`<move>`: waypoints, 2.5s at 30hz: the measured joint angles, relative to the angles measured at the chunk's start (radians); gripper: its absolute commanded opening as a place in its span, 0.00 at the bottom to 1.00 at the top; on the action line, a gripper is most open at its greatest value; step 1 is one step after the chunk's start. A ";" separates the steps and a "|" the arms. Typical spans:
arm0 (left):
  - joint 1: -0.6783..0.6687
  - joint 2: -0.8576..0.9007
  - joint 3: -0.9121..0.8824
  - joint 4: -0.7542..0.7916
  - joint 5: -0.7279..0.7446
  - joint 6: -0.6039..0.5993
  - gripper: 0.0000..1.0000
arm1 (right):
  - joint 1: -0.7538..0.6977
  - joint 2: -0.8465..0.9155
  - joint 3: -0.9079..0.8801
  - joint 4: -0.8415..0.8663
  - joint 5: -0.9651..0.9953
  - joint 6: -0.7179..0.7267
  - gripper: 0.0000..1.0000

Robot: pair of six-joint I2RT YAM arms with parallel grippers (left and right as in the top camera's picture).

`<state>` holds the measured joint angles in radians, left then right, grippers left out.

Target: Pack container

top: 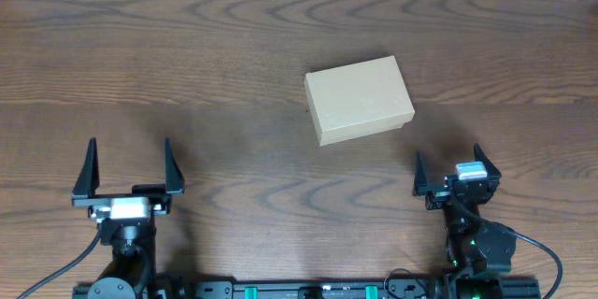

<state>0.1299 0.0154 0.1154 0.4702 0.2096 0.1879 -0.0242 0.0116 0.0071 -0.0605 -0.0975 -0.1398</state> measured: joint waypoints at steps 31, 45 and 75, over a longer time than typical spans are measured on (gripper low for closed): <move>-0.001 -0.005 -0.109 -0.395 -0.071 -0.211 0.95 | 0.000 0.000 0.000 0.000 0.000 0.000 0.99; -0.001 -0.005 -0.102 -0.489 -0.110 -0.237 0.95 | 0.000 0.000 0.000 0.000 0.000 0.000 0.99; -0.001 -0.005 -0.101 -0.489 -0.113 -0.237 0.95 | 0.000 0.000 0.000 0.000 0.000 0.000 0.99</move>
<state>0.1291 0.0109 0.0139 -0.0193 0.0971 -0.0486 -0.0242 0.0116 0.0071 -0.0605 -0.0975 -0.1398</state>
